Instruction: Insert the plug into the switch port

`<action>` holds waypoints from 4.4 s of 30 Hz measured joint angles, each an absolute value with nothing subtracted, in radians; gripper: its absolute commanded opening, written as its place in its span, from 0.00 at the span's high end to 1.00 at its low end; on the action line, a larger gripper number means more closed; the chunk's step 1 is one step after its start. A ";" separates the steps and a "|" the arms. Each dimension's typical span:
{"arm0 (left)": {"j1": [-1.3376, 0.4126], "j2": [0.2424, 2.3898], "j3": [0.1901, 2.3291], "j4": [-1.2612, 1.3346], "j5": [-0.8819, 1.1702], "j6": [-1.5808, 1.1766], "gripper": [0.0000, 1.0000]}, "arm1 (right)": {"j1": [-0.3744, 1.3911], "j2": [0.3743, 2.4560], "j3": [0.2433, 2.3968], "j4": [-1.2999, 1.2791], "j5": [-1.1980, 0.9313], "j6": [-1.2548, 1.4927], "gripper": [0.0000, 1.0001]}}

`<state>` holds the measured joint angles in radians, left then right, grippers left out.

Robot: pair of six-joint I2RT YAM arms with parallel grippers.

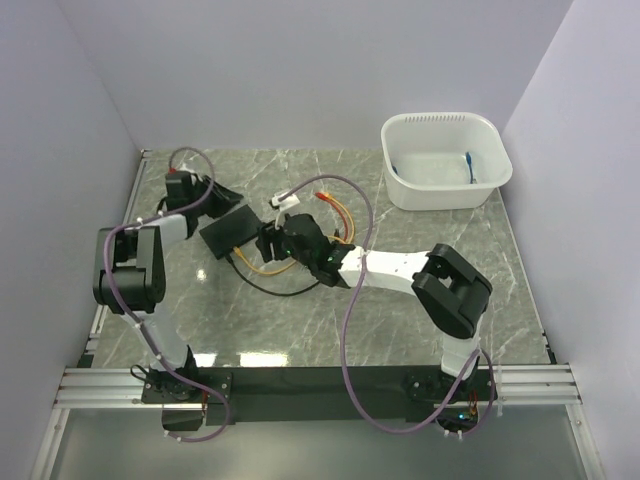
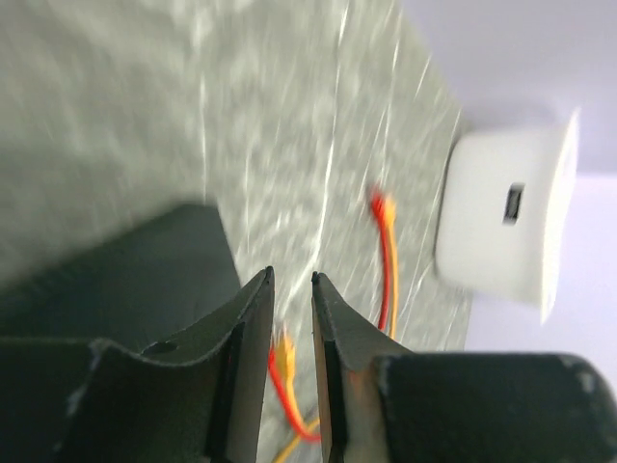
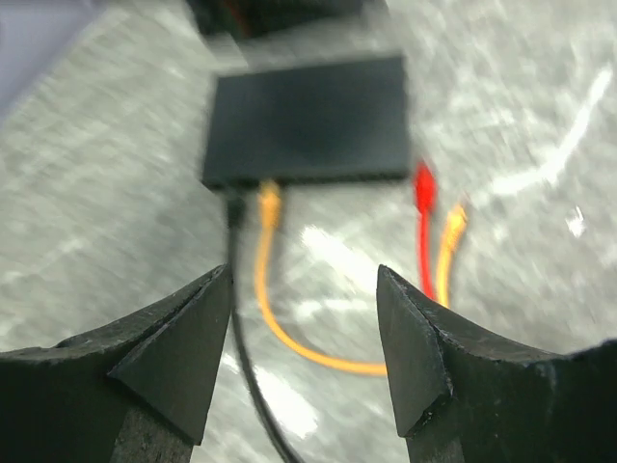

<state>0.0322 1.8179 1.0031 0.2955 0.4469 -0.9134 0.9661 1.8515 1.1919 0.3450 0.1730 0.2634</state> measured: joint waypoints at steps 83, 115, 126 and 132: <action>0.115 1.816 0.774 0.354 0.432 -0.859 0.71 | 0.851 2.380 1.900 -0.248 0.209 0.153 0.80; 0.115 1.816 0.773 0.355 0.430 -0.859 0.72 | 0.851 2.017 1.467 -0.010 0.197 0.166 1.00; 0.115 1.813 0.762 0.374 0.425 -0.859 0.73 | 0.851 1.737 1.081 0.229 0.054 0.248 1.00; 0.115 1.806 0.752 0.383 0.419 -0.859 0.73 | 0.851 1.720 1.040 0.260 0.018 0.258 0.76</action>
